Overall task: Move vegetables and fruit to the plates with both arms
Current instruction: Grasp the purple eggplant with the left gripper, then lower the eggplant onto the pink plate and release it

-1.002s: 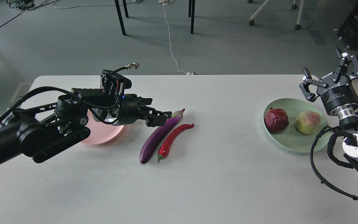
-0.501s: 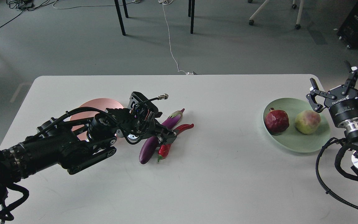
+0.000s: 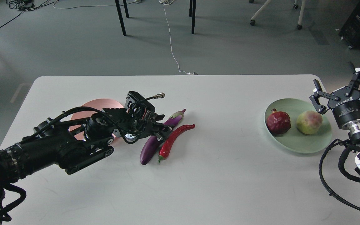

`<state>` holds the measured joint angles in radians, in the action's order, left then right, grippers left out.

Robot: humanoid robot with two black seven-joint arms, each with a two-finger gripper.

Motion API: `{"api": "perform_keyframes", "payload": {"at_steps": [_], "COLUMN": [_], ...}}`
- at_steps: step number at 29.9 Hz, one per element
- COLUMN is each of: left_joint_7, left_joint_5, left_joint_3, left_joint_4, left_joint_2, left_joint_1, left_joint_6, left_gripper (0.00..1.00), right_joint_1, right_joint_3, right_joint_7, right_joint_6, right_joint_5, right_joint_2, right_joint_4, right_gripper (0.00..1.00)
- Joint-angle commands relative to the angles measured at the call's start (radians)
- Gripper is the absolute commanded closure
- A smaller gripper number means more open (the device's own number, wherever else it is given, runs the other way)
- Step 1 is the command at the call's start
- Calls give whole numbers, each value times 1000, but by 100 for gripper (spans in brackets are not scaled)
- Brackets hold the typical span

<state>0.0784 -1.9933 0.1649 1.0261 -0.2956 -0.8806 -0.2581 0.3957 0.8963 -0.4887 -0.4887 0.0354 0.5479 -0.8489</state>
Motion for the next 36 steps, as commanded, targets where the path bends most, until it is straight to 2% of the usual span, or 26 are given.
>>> {"api": "perform_keyframes", "payload": {"at_steps": [1, 16, 17, 20, 25, 33, 34, 36], "left_joint_7": [0, -2, -3, 0, 0, 7, 12, 47], "left_joint_5": [-5, -1, -1, 2, 4, 137, 146, 148], "left_joint_3": [-1, -1, -1, -1, 18, 65, 65, 67], "left_joint_4": [-1, -29, -29, -29, -11, 123, 124, 123], "left_joint_2": [3, -5, -7, -13, -37, -239, -272, -321], "left_joint_1": [9, 37, 38, 41, 34, -17, -17, -15], "left_joint_6": [-3, -6, -4, -1, 0, -3, -1, 2], "left_gripper": [59, 58, 60, 75, 79, 77, 76, 76], "right_joint_1": [2, -1, -1, -1, -1, 0, 0, 2], "right_joint_3": [3, -4, -4, -4, 1, 4, 4, 3], "right_joint_7": [0, 0, 0, 0, 0, 0, 0, 0], "right_joint_6": [0, 0, 0, 0, 0, 0, 0, 0], "right_joint_5": [0, 0, 0, 0, 0, 0, -2, -2], "right_joint_2": [1, -3, -8, -9, -8, 6, 4, 1], "right_joint_4": [2, -1, -1, -1, -1, 4, 4, 2], "right_gripper": [1, 1, 1, 1, 1, 1, 1, 1]}}
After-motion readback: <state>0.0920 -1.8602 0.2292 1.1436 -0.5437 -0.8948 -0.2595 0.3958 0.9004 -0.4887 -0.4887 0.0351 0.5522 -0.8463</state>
